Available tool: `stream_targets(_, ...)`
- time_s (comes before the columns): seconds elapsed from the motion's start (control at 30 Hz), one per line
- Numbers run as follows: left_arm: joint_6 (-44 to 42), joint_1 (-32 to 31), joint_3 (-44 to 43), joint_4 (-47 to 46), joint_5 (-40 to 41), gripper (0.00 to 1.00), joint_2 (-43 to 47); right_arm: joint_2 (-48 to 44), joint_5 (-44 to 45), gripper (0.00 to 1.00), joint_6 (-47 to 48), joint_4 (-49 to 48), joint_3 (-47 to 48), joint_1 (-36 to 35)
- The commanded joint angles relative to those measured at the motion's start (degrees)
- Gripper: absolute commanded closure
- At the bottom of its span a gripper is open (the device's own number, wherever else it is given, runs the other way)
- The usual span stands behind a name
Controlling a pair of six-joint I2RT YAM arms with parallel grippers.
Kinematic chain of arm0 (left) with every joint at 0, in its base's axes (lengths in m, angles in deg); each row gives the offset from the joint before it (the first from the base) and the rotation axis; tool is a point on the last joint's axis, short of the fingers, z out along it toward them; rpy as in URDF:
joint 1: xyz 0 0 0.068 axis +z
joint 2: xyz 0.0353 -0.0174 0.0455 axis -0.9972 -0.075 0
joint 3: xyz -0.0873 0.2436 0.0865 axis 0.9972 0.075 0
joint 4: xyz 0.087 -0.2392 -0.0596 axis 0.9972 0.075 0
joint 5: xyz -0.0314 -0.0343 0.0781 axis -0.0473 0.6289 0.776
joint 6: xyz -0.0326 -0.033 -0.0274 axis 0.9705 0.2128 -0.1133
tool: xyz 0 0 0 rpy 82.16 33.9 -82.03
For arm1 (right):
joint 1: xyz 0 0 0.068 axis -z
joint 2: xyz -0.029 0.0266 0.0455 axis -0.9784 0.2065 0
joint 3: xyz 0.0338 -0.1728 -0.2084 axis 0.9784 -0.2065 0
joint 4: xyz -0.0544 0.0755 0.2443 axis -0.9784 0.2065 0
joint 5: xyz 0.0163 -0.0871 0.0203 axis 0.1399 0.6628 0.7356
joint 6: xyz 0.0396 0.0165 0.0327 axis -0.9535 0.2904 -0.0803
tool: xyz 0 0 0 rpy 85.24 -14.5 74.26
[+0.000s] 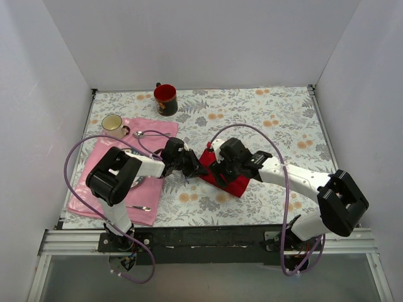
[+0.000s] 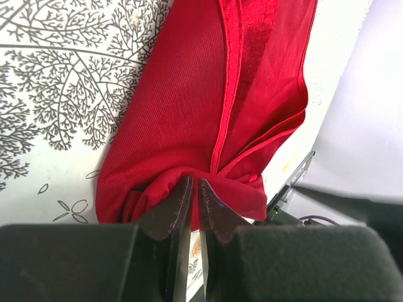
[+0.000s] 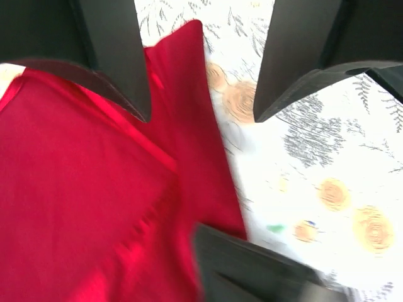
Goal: Fold the napkin, place the utensils inside, and roll it up
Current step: Roll the napkin with the utensil
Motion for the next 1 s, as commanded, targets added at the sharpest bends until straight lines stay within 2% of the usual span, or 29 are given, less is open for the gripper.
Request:
stream_targets(0.0,-1.00,0.39,-1.86,6.14,0.16,0.93,-1.39,2.11,8.62,0.26,4.96,-1.88,3.60,-6.74)
stream_targets(0.23,-1.18,1.09,-2.66,8.79,-0.72,0.95,-2.44,8.35,20.05,0.27,9.18,-4.60,4.48,-13.08)
stream_targets(0.53,-1.70,1.71,-3.45,9.49,-2.39,0.96,-3.06,13.62,25.96,0.37,11.73,-9.34,1.58,-14.85)
stream_targets(0.7,-3.63,2.15,-4.32,10.28,-3.36,0.96,-2.89,15.74,24.03,0.55,10.51,-10.49,-0.26,-14.15)
stream_targets(0.8,-5.39,2.41,-5.38,11.59,-3.53,0.96,-2.71,15.65,18.25,0.64,8.05,-11.98,-1.93,-12.05)
stream_targets(0.83,-5.74,2.50,-5.56,12.03,-3.88,0.96,-2.62,15.56,17.00,0.70,7.08,-12.16,-2.28,-11.51)
stream_targets(0.9,-6.45,2.76,-6.26,12.21,-4.85,0.95,-2.53,15.21,14.02,0.75,6.20,-12.77,-2.46,-10.72)
stream_targets(0.97,-7.15,2.85,-7.13,13.35,-5.29,0.94,-2.45,15.12,11.29,0.85,3.83,-12.26,-2.29,-9.23)
